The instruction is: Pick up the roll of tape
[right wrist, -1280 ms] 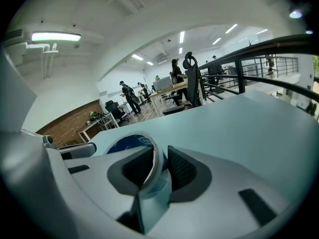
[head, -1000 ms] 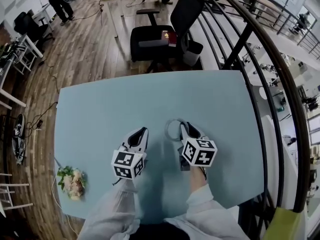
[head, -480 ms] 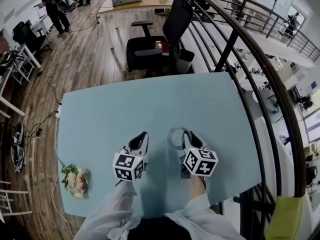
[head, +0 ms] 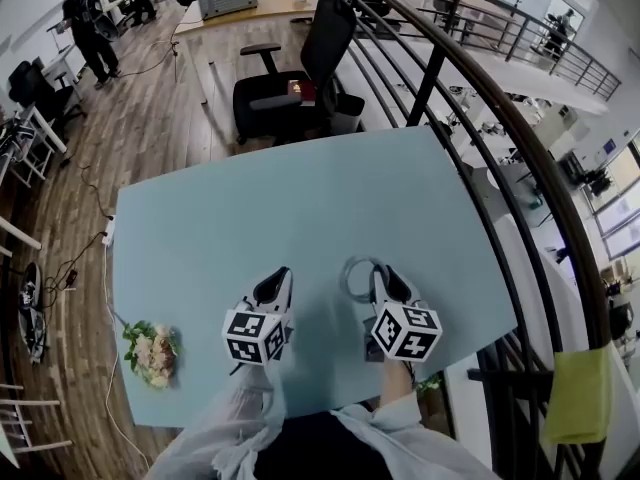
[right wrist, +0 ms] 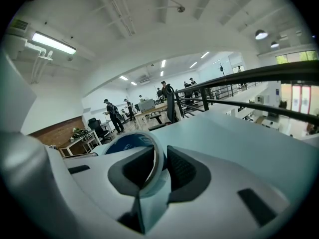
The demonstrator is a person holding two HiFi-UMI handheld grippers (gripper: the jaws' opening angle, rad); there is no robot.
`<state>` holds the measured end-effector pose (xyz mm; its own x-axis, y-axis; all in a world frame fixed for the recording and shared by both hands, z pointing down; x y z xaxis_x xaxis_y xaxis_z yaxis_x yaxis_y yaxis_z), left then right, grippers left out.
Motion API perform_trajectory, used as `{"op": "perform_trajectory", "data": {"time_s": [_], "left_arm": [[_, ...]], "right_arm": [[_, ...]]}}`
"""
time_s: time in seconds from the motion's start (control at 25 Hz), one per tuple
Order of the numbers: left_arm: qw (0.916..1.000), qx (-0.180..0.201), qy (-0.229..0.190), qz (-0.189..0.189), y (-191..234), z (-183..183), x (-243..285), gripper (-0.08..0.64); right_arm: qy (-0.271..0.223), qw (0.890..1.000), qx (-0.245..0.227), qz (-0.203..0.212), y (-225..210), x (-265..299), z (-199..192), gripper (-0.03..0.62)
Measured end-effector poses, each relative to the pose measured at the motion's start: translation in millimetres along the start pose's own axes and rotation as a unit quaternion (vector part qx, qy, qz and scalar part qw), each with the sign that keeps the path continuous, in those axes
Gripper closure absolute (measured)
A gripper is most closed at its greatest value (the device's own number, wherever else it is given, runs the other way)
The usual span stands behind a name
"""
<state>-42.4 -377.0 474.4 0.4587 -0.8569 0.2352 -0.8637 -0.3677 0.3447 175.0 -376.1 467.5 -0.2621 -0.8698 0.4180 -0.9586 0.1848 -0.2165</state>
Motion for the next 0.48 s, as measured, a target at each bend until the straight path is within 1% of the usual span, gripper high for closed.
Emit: {"op": "perform_trajectory", "data": {"time_s": [0.2,0.36,0.48], "left_arm": [[0.9998,0.007,0.002,-0.017,-19.0,-5.6,-19.2,0.531],[0.9996,0.007,0.003,-0.029,-31.0,-11.4,-38.2,0.531],[0.9993,0.006,0.005,-0.037,-37.2,-16.6,-54.6,0.531]], "right_arm": [[-0.009,1.000,-0.001,-0.017,-0.6,-34.8,-12.1,0.503],[-0.014,0.999,-0.021,-0.030,3.2,-60.0,-24.2,0.503],[-0.022,0.999,-0.028,-0.033,10.1,-80.0,-33.7,0.505]]}}
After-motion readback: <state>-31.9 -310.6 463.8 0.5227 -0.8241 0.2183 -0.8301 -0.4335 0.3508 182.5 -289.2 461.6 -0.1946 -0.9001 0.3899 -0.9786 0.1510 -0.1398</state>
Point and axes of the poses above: the fingertips, and each gripper's own axes: x forward along the fingers, y to its left, z out of its top, the point moved 3 cm from there along -x, backward along the fingers, and after that the axes turned 5 degrees about -x, right-handed, at the moved point
